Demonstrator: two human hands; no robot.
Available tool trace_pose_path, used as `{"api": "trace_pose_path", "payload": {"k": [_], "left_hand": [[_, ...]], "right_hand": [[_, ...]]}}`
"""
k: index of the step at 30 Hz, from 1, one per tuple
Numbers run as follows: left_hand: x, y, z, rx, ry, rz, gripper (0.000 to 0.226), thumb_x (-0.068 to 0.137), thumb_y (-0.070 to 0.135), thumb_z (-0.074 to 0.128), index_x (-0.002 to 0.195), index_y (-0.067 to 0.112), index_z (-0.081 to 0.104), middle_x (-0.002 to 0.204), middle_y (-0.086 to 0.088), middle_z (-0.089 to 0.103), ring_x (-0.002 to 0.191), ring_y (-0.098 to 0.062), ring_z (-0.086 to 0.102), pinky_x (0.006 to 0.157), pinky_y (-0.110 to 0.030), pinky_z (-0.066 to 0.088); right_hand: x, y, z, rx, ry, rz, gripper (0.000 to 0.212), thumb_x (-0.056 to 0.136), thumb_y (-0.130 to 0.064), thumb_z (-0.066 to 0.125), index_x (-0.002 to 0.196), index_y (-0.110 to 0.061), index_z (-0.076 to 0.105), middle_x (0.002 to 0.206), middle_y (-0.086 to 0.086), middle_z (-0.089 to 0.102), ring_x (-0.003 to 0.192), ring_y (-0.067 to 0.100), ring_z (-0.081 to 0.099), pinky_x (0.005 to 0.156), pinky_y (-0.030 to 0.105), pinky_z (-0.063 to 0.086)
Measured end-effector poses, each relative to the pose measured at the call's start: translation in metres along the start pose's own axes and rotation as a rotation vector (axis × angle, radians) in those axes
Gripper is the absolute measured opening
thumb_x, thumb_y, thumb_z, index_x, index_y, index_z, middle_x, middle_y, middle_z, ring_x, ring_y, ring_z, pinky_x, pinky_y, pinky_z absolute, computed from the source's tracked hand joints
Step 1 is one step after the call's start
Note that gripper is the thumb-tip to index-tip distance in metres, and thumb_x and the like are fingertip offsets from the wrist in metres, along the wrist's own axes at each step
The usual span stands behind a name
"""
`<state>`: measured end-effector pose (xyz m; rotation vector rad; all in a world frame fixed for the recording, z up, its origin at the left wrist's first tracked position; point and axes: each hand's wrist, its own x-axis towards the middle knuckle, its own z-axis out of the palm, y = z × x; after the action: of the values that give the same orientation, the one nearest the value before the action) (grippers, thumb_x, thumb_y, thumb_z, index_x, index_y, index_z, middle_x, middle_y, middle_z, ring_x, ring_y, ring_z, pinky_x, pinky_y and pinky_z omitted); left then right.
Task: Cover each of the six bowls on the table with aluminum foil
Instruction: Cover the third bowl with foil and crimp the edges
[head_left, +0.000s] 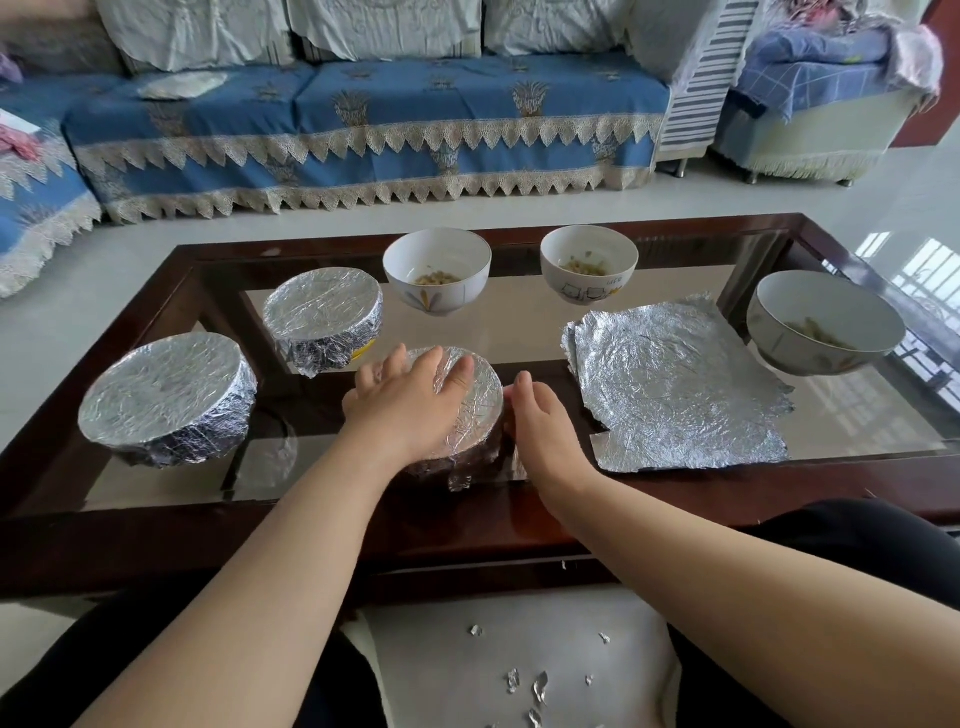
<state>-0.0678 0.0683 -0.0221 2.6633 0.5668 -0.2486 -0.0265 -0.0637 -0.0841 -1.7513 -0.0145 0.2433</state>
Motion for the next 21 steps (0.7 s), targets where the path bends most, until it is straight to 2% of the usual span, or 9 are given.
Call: {"api": "trace_pose_path", "payload": {"k": [2,5,8,10,12,15,19,21], "left_hand": [[-0.005,-0.005,-0.007,0.010,-0.036,0.042,0.075,0.091,0.076,0.020,0.157,0.039,0.017,0.167,0.001,0.002,0.151,-0.026,-0.001,0.119,-0.046,0.010],[-0.009,-0.014,-0.013,0.117,-0.127,0.104,0.105,0.071,0.089,0.030,0.158,0.036,0.006,0.167,0.000,-0.007,0.152,-0.024,-0.006,0.122,-0.044,0.011],[-0.009,-0.025,-0.019,0.193,-0.223,0.164,0.121,0.065,0.084,0.057,0.157,0.039,-0.008,0.165,0.002,-0.020,0.150,-0.022,-0.015,0.123,-0.046,0.008],[-0.009,-0.029,-0.019,0.191,-0.231,0.188,0.126,0.065,0.075,0.071,0.157,0.040,-0.009,0.164,0.003,-0.021,0.150,-0.020,-0.018,0.122,-0.045,0.007],[-0.009,-0.030,-0.017,0.176,-0.193,0.183,0.129,0.062,0.073,0.076,0.156,0.041,-0.007,0.165,0.004,-0.017,0.150,-0.020,-0.016,0.122,-0.044,0.008],[-0.011,-0.026,-0.009,0.171,-0.102,0.144,0.127,0.062,0.078,0.072,0.157,0.041,-0.005,0.167,0.002,-0.009,0.151,-0.025,-0.008,0.122,-0.044,0.013],[-0.016,-0.010,0.008,0.204,0.073,0.044,0.123,0.063,0.091,0.053,0.158,0.032,0.000,0.166,-0.005,0.002,0.147,-0.034,0.008,0.118,-0.043,0.020],[-0.017,-0.006,0.014,0.225,0.120,0.025,0.121,0.063,0.096,0.037,0.159,0.029,0.004,0.166,-0.007,0.006,0.143,-0.037,0.014,0.116,-0.044,0.023]], "right_hand": [[0.003,-0.004,-0.001,-0.052,-0.022,-0.029,0.046,0.101,-0.048,0.033,0.100,-0.012,0.061,0.088,-0.003,0.062,0.091,0.015,0.058,0.094,0.040,0.046],[0.009,0.001,-0.003,-0.059,-0.063,0.001,0.059,0.086,-0.068,0.031,0.095,-0.019,0.064,0.095,0.003,0.071,0.095,0.020,0.066,0.095,0.049,0.049],[-0.001,-0.001,-0.007,-0.080,-0.096,-0.027,0.045,0.098,-0.051,0.033,0.098,-0.020,0.065,0.103,0.005,0.070,0.101,0.020,0.065,0.097,0.046,0.048],[-0.010,-0.001,-0.008,-0.076,-0.101,-0.081,0.038,0.103,-0.040,0.036,0.108,-0.015,0.063,0.108,0.000,0.067,0.104,0.014,0.061,0.098,0.035,0.045],[-0.019,0.000,-0.007,-0.050,-0.115,-0.134,0.031,0.103,-0.032,0.039,0.119,-0.015,0.058,0.111,-0.006,0.064,0.107,0.009,0.058,0.097,0.027,0.044],[-0.019,0.002,-0.002,-0.002,-0.095,-0.121,0.030,0.102,-0.030,0.042,0.128,-0.016,0.048,0.116,-0.007,0.060,0.107,0.007,0.057,0.094,0.022,0.042],[0.002,-0.009,-0.009,-0.126,-0.065,-0.104,0.027,0.101,-0.034,0.043,0.110,-0.012,0.058,0.096,0.001,0.066,0.089,0.014,0.060,0.091,0.040,0.047],[0.009,-0.017,-0.014,-0.156,-0.085,-0.126,0.030,0.102,-0.026,0.042,0.105,-0.006,0.065,0.097,0.011,0.069,0.084,0.019,0.064,0.086,0.042,0.051]]}}
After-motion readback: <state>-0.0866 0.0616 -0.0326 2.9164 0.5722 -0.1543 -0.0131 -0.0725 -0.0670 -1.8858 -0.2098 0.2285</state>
